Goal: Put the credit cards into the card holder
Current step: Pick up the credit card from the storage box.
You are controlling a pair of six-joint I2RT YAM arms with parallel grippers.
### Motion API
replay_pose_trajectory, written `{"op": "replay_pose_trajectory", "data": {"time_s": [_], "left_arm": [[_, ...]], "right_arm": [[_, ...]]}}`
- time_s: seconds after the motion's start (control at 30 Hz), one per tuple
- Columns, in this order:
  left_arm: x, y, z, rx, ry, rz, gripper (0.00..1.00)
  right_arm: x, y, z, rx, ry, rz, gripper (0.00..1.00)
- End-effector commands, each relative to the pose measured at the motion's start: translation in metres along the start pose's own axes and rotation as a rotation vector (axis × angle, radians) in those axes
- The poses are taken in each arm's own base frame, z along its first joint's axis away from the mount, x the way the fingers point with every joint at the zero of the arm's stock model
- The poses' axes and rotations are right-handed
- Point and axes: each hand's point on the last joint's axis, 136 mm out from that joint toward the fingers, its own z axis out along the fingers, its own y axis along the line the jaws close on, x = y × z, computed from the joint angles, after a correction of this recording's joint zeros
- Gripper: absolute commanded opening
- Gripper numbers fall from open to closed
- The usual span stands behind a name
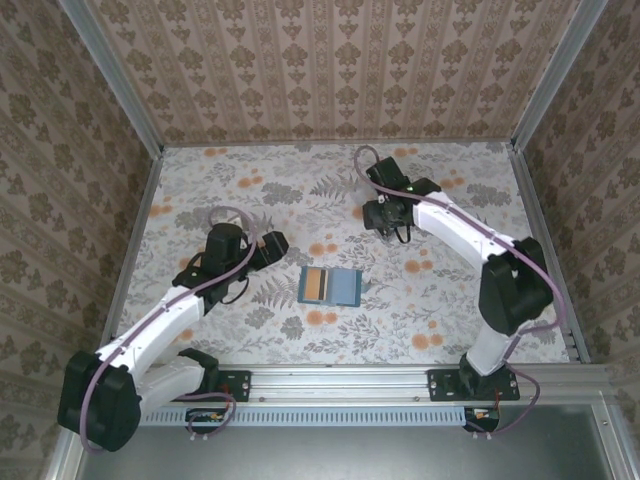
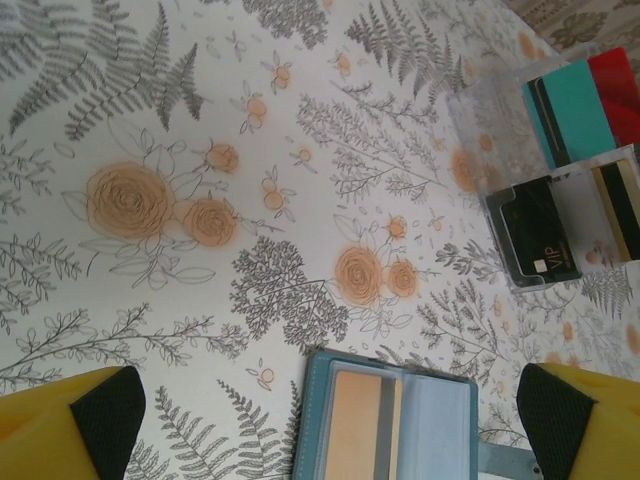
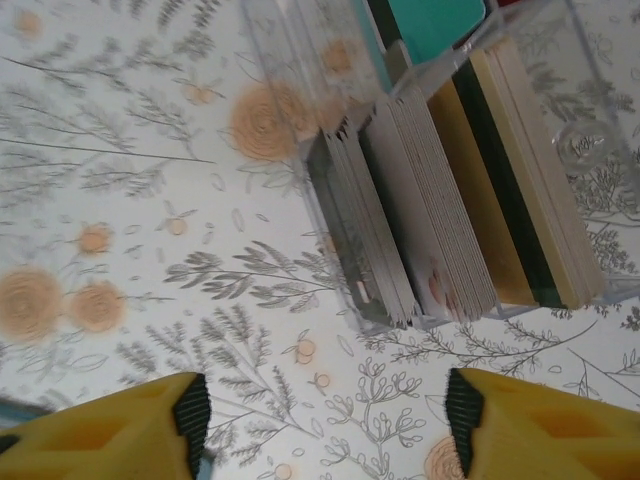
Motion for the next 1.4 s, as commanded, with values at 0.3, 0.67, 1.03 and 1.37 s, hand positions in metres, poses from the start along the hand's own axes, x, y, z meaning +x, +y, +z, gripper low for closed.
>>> {"op": "replay_pose_trajectory", "data": {"time_s": [0.3, 0.67, 1.03, 1.37], "left_arm": [[0.0, -0.017, 0.009, 0.082, 0.083, 0.004, 1.0], [0.005, -0.02, 0.017, 0.1, 0.119, -0.015, 1.0], [0.009, -0.017, 0.018, 0.089, 0.127, -0.02, 1.0], [0.011, -0.014, 0.021, 0.078, 0.139, -0.026, 1.0]], "right_arm": [[-0.005, -0.014, 0.039, 0.218, 0.126, -0.165, 0.44], [-0.004, -0.015, 0.062, 0.282, 0.166, -0.237, 0.42], [-0.004, -0.02, 0.077, 0.378, 0.176, -0.301, 0.4], [-0.004, -0.028, 0.082, 0.519, 0.162, -0.405, 0.4]]}}
